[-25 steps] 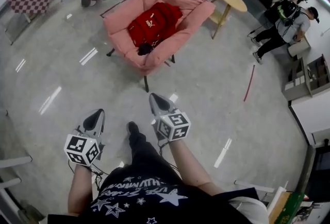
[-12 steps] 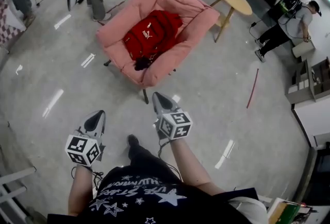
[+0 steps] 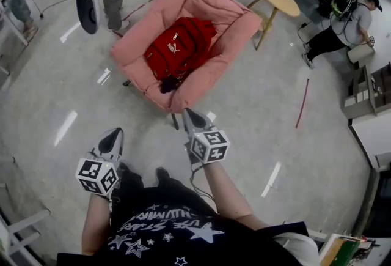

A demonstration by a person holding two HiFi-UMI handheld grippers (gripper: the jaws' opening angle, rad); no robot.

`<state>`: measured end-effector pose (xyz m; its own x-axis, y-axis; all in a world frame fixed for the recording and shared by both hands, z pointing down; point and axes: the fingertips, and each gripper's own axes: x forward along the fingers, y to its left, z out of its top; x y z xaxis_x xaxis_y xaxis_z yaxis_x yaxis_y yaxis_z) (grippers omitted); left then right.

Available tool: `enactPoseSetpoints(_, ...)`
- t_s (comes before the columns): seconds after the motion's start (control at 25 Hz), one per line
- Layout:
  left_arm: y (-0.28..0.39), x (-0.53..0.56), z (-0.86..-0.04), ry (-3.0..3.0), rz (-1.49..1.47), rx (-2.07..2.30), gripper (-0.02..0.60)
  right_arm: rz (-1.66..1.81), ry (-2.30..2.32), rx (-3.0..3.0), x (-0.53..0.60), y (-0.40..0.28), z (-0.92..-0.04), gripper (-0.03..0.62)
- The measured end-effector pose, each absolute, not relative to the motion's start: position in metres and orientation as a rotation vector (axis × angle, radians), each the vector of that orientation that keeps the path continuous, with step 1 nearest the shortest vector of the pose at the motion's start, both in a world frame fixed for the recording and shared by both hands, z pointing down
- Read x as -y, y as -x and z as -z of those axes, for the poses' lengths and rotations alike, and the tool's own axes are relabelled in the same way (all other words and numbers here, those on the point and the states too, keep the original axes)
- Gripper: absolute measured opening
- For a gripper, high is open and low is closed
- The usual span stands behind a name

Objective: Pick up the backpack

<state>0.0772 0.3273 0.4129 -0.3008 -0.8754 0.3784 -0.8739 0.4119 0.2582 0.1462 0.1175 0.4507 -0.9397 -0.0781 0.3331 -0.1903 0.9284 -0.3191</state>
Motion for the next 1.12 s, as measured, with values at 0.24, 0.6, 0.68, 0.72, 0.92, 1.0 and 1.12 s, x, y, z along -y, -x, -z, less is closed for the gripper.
enactPoseSetpoints(0.24, -0.014, -0.307, -0.436, -1.573, 0.041, 2.123, 0.008, -0.483, -0.372, 2.751, -0.099, -0.124, -0.459, 0.000)
enactPoseSetpoints(0.6, 0.126, -0.270, -0.433, -1.797, -0.046, 1.978, 0.008, -0.540, -0.718, 2.728, -0.076, -0.042, -0.447, 0.000)
enactPoseSetpoints(0.68, 0.146, -0.264, -0.430, -1.843, -0.056, 1.941, 0.008, -0.545, -0.759, 2.727, -0.078, -0.022, -0.443, 0.000)
enactPoseSetpoints(0.72, 0.155, -0.262, -0.431, -1.860, -0.058, 1.921, 0.008, -0.540, -0.773, 2.726, -0.081, -0.013, -0.441, 0.000)
enactPoseSetpoints(0.92, 0.193, -0.257, -0.439, -1.921, -0.069, 1.828, 0.008, -0.544, -0.857, 2.692, -0.094, 0.017, -0.448, 0.000)
enactPoseSetpoints(1.0, 0.205, -0.256, -0.444, -1.946, -0.079, 1.790, 0.008, -0.567, -0.907, 2.667, -0.099, 0.022, -0.455, 0.000)
enactPoseSetpoints(1.12, 0.222, -0.250, -0.449, -1.987, -0.100, 1.733, 0.008, -0.590, -0.985, 2.640, -0.104, 0.025, -0.459, 0.000)
